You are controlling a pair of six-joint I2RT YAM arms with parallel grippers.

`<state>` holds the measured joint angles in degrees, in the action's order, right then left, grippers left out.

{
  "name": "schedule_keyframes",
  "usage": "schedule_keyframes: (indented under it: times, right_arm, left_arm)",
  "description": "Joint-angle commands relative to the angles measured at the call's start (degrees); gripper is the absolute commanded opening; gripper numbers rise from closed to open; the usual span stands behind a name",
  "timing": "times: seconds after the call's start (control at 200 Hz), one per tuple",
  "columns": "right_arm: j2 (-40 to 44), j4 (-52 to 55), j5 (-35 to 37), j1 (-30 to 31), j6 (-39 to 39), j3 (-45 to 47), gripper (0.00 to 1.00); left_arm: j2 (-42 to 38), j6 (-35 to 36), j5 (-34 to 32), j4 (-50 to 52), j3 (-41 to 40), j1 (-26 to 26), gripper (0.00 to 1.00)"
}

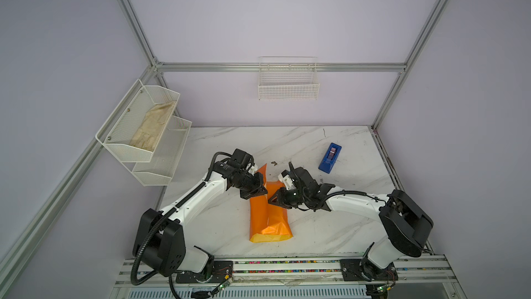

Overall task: Wrap a gift box in wrapping paper
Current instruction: Adjust the wrapping paper for the gift box.

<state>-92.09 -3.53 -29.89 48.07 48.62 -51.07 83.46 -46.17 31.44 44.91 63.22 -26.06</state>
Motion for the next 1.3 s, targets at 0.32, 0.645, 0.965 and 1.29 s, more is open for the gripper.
schedule_keyframes:
  times: [0.32,0.645,0.965,1.29]
  right_arm:
    - [-1.2,3.4,1.2,0.4,1.2,2.4,0.30]
    - [1.7,6.5,1.9,0.1,1.4,-0.6,0.32]
    - [13.1,13.0,3.7,-11.0,-0.9,3.9,0.29]
    - [5.6,9.8,0.8,-10.0,-5.1,5.9,0.00]
  left_arm:
    - [7.4,1.3,-6.6,0.3,-2.2,-1.6,0.05]
    - [11.5,4.2,-8.1,3.6,-1.6,-2.1,0.05]
    - [11.6,4.9,-9.3,5.0,-2.2,-2.1,0.04]
    - [10.9,4.7,-8.7,5.7,-0.6,-2.1,0.04]
